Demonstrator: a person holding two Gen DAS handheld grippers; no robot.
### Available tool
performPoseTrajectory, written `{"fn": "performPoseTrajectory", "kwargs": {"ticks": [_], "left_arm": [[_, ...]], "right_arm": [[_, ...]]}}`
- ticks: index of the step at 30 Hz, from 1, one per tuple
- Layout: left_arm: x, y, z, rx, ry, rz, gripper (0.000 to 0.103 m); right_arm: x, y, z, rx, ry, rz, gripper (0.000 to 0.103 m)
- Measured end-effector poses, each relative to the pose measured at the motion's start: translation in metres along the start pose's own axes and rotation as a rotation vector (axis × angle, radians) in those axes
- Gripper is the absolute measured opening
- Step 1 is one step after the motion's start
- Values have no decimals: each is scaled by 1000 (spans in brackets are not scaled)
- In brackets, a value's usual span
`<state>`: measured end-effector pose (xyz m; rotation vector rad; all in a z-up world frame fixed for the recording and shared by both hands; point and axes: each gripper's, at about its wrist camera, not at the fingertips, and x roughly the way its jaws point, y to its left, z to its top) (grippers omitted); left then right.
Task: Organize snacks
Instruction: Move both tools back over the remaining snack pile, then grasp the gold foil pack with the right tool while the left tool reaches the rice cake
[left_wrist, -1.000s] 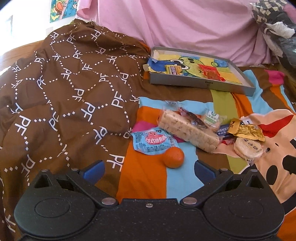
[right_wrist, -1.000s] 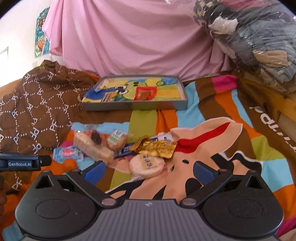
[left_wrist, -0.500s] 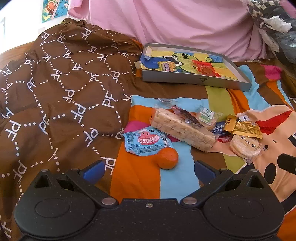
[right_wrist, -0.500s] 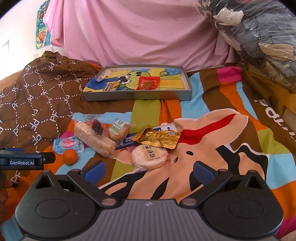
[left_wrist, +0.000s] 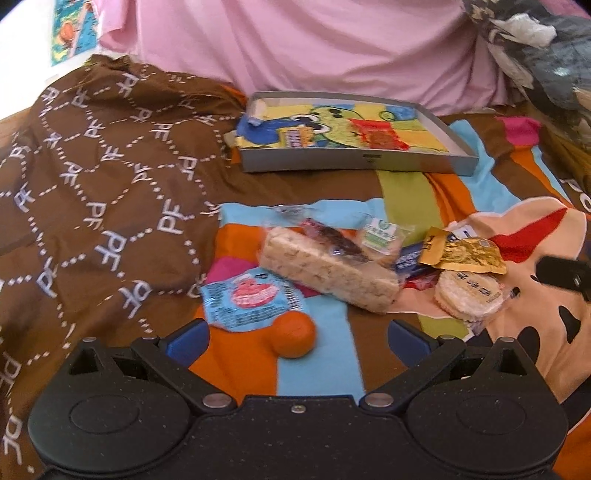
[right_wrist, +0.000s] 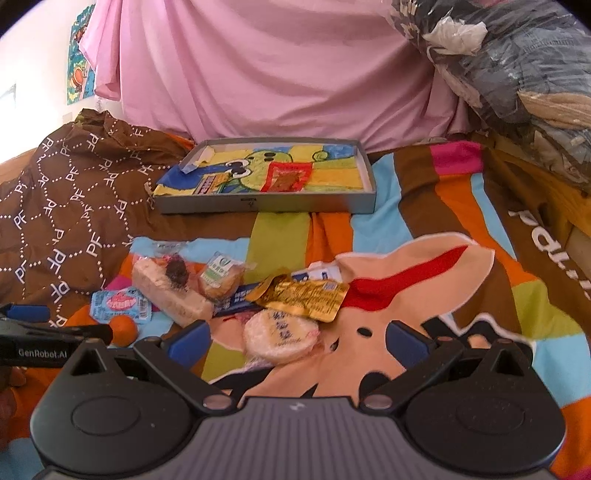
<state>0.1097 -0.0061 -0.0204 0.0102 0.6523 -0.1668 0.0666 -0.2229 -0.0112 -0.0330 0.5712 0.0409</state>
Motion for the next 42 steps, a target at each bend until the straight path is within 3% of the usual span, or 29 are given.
{"fn": "performPoseTrajectory", "kwargs": {"ticks": [6, 12, 17, 21, 32, 39, 42], "left_arm": [[6, -18, 2, 76, -23, -49, 102], [16, -41, 4, 166, -30, -168, 102], [30, -64, 7, 256, -21, -297, 102], [42, -81, 8, 312, -16, -355, 102], [74, -96, 11, 358, 21, -424, 102], [83, -101, 9, 365, 53, -439, 102], [87, -103, 11, 368, 57, -436, 102]], "right_arm": [[21, -19, 19, -37, 23, 61, 103], [54, -43, 36, -52, 95, 134, 103], [87, -49, 43, -151, 153, 230, 103], [118, -45, 49, -255, 211, 298, 103], [171, -32, 59, -419, 316, 437, 95], [178, -16, 54, -532, 325, 420, 91], [179, -17, 55, -531, 325, 401, 79]]}}
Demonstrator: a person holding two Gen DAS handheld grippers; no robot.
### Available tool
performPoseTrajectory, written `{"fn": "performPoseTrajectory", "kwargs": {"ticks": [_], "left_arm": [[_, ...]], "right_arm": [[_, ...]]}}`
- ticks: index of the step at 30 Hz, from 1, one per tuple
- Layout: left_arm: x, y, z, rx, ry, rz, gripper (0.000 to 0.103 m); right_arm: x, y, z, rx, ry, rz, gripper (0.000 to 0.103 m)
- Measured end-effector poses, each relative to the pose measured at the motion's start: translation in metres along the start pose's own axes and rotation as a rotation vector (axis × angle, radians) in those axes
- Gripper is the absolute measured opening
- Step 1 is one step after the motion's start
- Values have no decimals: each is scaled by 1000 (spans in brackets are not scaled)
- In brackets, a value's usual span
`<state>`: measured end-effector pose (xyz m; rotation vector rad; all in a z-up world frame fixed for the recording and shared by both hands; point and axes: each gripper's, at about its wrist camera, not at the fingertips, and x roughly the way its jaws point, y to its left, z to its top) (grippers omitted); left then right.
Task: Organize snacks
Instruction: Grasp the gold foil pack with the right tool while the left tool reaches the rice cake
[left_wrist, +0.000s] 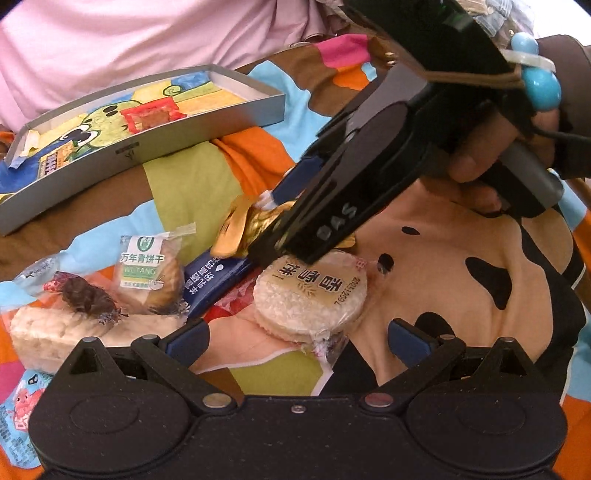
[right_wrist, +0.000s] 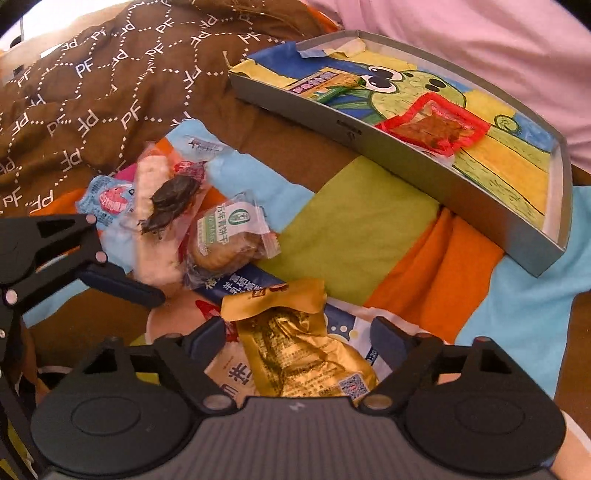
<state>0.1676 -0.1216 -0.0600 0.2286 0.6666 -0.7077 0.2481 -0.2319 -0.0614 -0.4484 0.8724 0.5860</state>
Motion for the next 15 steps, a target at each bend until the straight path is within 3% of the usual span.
{"fn": "performPoseTrajectory", "kwargs": {"ticks": [2, 5, 10, 15], "left_arm": [[4, 0, 2, -6, 3, 1, 102], [9, -2, 5, -16, 7, 13, 102], [23, -8, 12, 1, 6, 35, 102], [40, -5, 21, 24, 13, 16, 102]], "right_arm": [[-3, -5, -1, 13, 1, -12, 66], [-9, -19, -6, 76, 2, -30, 56], [-22, -45, -21, 226, -8, -21, 53], [-28, -51, -29, 250, -20, 0, 53]]}}
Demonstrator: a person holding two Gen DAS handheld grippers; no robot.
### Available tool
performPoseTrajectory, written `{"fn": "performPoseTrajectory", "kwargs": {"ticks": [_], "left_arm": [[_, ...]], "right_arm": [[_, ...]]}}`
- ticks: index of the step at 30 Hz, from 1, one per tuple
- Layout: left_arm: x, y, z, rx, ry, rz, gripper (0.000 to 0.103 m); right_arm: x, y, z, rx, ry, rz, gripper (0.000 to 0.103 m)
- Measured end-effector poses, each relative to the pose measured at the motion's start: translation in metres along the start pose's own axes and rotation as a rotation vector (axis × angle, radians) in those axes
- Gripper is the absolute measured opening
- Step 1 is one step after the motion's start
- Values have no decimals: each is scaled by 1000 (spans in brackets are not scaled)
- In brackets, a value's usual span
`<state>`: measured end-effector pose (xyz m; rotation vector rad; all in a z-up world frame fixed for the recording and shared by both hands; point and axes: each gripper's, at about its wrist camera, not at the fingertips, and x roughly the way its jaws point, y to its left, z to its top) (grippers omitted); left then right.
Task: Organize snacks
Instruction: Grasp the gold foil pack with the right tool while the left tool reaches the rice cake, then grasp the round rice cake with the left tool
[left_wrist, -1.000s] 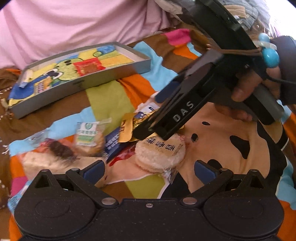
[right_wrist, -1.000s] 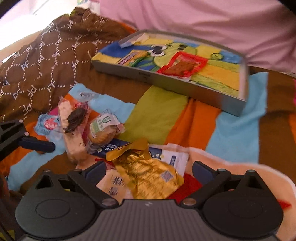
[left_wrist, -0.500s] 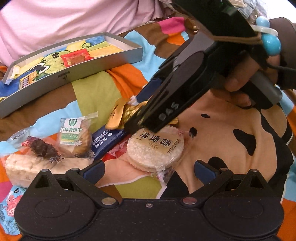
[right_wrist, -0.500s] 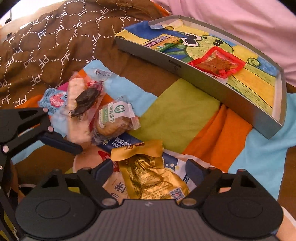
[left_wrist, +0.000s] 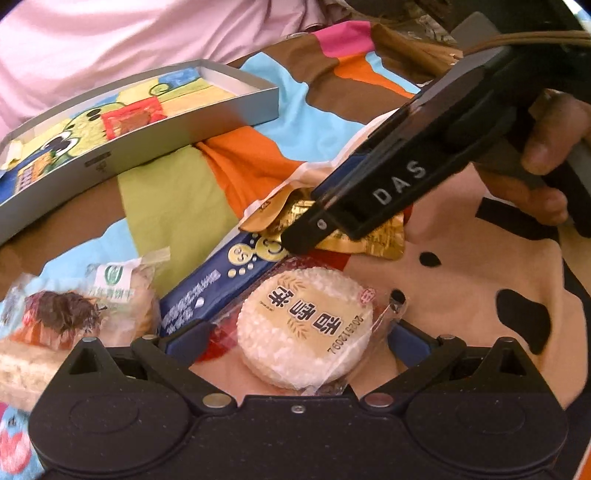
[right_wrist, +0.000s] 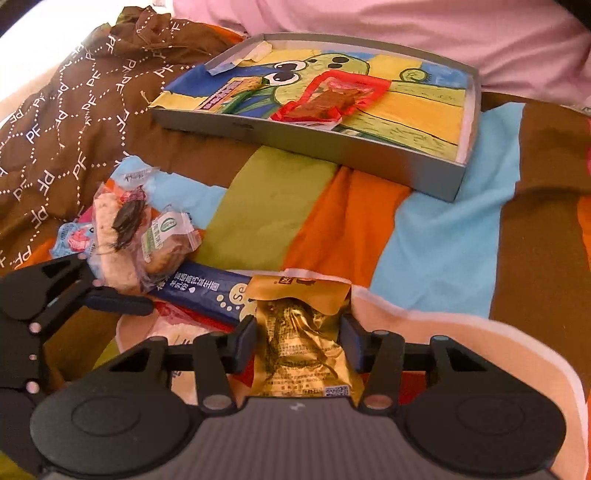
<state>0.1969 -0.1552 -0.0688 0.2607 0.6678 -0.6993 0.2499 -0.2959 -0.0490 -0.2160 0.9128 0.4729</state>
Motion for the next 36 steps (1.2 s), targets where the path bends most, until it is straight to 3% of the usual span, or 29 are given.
{"fn": "performPoseTrajectory", "kwargs": {"ticks": [6, 9, 17, 22, 24, 27, 30, 34, 36], "left_arm": [[5, 7, 1, 21, -18, -40, 101], [3, 5, -2, 34, -30, -48, 85], [-7, 2, -6, 37, -56, -22, 62], [-13, -10, -11, 130, -104, 65, 64], [-14, -17, -12, 187, -126, 104, 72], [-12, -22, -11, 249, -139, 117, 71], [-9, -26, -9, 296, -151, 112, 57], [-8, -30, -12, 341, -177, 124, 48], [-11, -30, -14, 349, -189, 141, 36]], "right_arm": [[-2, -2, -1, 14, -3, 22, 54], [-3, -3, -2, 28, -6, 29, 54], [-6, -4, -5, 49, -16, 35, 55], [-11, -3, -7, 61, -30, 34, 55], [-11, -4, -7, 67, -31, 34, 55], [-11, -3, -7, 73, -30, 29, 55], [-10, -4, -7, 80, -29, 29, 55], [-9, -5, -6, 87, -25, 29, 55], [-9, -6, -6, 89, -26, 27, 55]]}}
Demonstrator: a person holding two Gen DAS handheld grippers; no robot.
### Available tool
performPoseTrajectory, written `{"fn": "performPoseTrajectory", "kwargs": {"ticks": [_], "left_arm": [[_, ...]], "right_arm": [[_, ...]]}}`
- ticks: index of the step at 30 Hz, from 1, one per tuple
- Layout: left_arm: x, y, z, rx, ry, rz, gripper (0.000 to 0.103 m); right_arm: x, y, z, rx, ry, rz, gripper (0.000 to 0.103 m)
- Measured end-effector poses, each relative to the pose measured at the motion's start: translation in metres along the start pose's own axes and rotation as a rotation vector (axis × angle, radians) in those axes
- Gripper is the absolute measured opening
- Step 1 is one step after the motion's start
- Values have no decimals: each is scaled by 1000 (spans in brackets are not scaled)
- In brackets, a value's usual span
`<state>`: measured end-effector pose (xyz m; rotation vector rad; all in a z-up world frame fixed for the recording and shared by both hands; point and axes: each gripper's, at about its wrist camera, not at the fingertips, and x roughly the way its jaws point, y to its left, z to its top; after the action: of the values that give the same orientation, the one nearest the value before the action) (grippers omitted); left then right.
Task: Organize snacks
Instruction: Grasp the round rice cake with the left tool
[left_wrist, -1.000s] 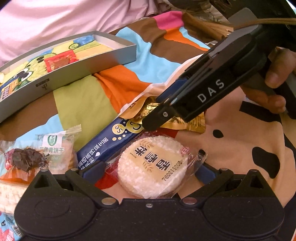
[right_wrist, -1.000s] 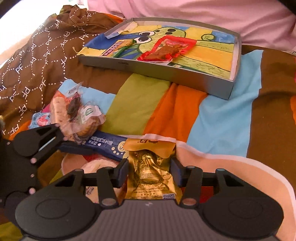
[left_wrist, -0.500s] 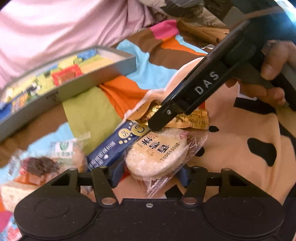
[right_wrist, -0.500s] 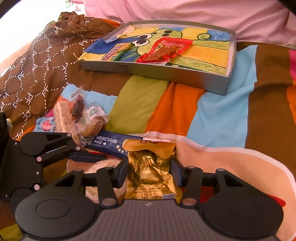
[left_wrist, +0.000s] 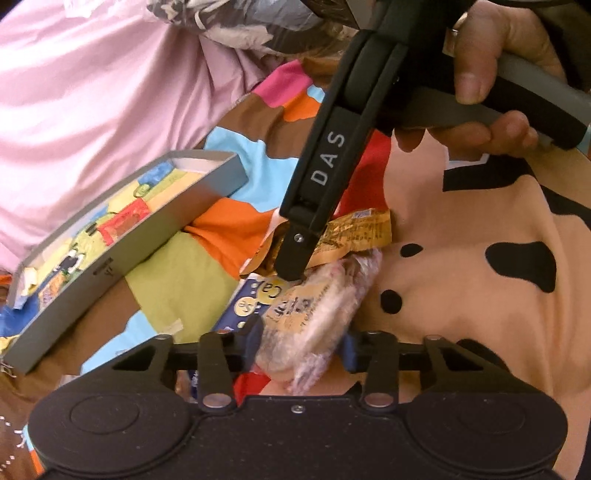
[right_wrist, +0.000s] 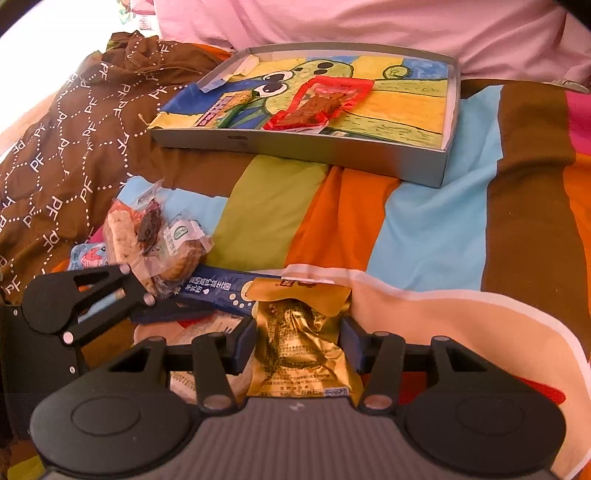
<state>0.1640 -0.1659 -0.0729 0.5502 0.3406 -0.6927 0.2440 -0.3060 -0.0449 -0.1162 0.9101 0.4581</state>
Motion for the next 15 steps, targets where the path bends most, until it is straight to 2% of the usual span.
{"fn": "performPoseTrajectory", "kwargs": {"ticks": [9, 15], "left_arm": [[-24, 18, -2, -125, -18, -17, 24], [-49, 35, -8, -269, 6, -23, 21]], "right_arm": [[-8, 4, 4, -1, -25, -4, 55], [-16, 11, 12, 20, -53, 7, 55]]}}
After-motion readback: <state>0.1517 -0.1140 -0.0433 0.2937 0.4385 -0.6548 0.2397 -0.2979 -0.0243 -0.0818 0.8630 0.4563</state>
